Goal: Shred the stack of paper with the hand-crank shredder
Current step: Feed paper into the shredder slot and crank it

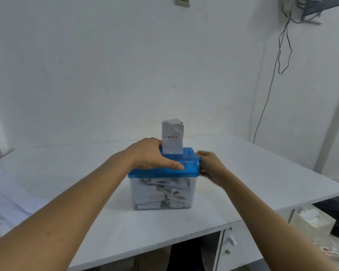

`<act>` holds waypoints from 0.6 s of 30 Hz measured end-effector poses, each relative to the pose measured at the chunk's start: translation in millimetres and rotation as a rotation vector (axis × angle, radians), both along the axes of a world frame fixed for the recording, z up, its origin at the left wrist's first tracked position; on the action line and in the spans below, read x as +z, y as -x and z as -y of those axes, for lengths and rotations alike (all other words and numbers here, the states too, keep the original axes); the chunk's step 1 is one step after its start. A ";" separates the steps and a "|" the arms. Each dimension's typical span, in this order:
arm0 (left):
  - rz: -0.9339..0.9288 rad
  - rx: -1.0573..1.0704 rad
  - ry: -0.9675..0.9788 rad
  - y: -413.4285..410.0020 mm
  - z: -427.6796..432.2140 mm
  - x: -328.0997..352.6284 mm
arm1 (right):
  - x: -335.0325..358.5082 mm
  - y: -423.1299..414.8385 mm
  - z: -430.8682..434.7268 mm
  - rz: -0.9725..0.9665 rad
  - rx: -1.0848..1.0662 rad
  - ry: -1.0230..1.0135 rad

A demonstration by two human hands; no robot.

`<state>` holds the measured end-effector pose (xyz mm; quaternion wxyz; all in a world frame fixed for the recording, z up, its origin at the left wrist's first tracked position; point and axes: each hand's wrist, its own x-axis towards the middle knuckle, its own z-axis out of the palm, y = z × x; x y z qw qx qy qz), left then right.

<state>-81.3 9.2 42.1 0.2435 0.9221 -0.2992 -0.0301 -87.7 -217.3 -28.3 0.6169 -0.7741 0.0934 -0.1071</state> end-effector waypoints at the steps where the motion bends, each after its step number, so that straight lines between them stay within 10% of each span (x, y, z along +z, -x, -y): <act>1: 0.021 0.008 -0.008 0.9 -0.4 -0.6 | -13.0 1.6 0.7 -0.032 0.002 0.008; 18: -0.006 0.156 -0.035 8.5 -1.5 -1.2 | 35.4 116.1 -16.0 0.239 0.069 0.338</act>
